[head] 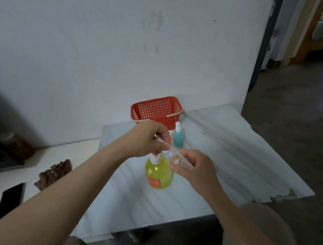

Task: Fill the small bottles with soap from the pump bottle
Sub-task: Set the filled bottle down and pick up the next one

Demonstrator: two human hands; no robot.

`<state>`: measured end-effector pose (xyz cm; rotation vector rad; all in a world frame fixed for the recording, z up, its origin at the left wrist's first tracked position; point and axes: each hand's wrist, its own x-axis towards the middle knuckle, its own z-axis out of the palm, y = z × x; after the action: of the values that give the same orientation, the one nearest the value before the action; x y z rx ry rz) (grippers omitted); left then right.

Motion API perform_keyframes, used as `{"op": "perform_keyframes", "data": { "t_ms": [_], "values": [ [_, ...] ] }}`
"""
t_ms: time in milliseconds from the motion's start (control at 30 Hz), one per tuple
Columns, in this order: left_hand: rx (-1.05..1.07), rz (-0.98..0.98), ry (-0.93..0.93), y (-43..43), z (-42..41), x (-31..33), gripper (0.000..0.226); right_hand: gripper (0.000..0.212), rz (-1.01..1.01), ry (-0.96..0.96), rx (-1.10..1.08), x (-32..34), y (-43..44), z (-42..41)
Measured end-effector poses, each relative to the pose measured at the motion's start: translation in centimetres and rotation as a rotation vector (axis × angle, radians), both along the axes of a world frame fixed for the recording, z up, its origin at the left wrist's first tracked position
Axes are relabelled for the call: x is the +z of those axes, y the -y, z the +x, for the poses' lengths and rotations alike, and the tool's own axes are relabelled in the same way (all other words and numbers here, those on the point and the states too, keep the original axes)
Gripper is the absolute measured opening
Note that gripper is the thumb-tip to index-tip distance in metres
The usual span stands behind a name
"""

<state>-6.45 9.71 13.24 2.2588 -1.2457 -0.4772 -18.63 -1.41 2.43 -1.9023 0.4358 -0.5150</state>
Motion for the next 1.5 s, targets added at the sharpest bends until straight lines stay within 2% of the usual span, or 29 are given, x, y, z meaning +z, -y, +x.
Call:
{"op": "perform_keyframes", "data": {
  "t_ms": [133,233,300,400,467,567,667,800,933,1067,1133,1233,1333,1400,1500],
  "values": [
    [-0.049,0.001,0.014,-0.4,0.1,-0.2,0.005,0.01,0.132,-0.014,0.205,0.1,0.2,-0.3],
    [-0.074,-0.031,0.039,-0.6,0.0,-0.4,0.007,0.002,0.196,-0.003,0.276,0.4,0.2,-0.7],
    [-0.004,-0.16,0.004,-0.6,-0.1,-0.6,0.009,0.003,0.209,0.034,0.226,0.7,0.1,-0.6],
    [0.245,-0.411,-0.307,-0.1,-0.1,-1.1,0.022,0.007,0.154,0.104,0.015,1.7,-0.3,0.0],
    [0.328,-0.475,-0.487,0.5,-0.4,-1.3,0.014,0.014,0.114,0.117,-0.103,2.3,-0.6,0.5],
    [0.362,-0.528,-0.54,1.2,-1.0,-1.6,0.015,0.025,0.001,0.134,-0.205,3.0,-1.1,1.2],
    [0.355,-0.615,-0.494,1.3,-0.7,-1.7,0.025,0.022,-0.063,0.175,-0.215,3.4,-1.3,1.5],
    [0.314,-0.654,-0.466,1.3,-0.3,-1.8,0.026,0.015,0.108,0.189,0.004,3.7,-0.6,1.6],
    [0.273,-0.651,-0.569,1.2,-0.1,-1.9,0.022,0.014,0.363,0.192,0.192,3.6,0.3,1.7],
    [0.196,-0.616,-0.711,1.3,0.0,-2.2,0.032,0.029,0.497,0.125,0.347,3.2,1.3,1.6],
    [0.184,-0.583,-0.695,1.4,0.0,-2.4,0.029,0.029,0.483,0.106,0.335,2.8,1.4,1.7],
    [0.188,-0.529,-0.598,2.3,-0.2,-2.3,0.021,0.016,0.43,0.123,0.221,2.6,1.7,2.4],
    [0.18,-0.495,-0.511,3.6,-0.2,-2.2,0.018,0.013,0.262,0.117,0.063,2.5,2.7,3.1],
    [0.195,-0.492,-0.468,4.2,0.7,-2.3,0.026,0.007,0.158,0.088,-0.04,1.9,3.9,3.5],
    [0.274,-0.46,-0.393,4.5,3.2,-2.8,0.024,0.032,0.071,0.003,-0.157,-0.1,6.0,4.2]
  ]
}}
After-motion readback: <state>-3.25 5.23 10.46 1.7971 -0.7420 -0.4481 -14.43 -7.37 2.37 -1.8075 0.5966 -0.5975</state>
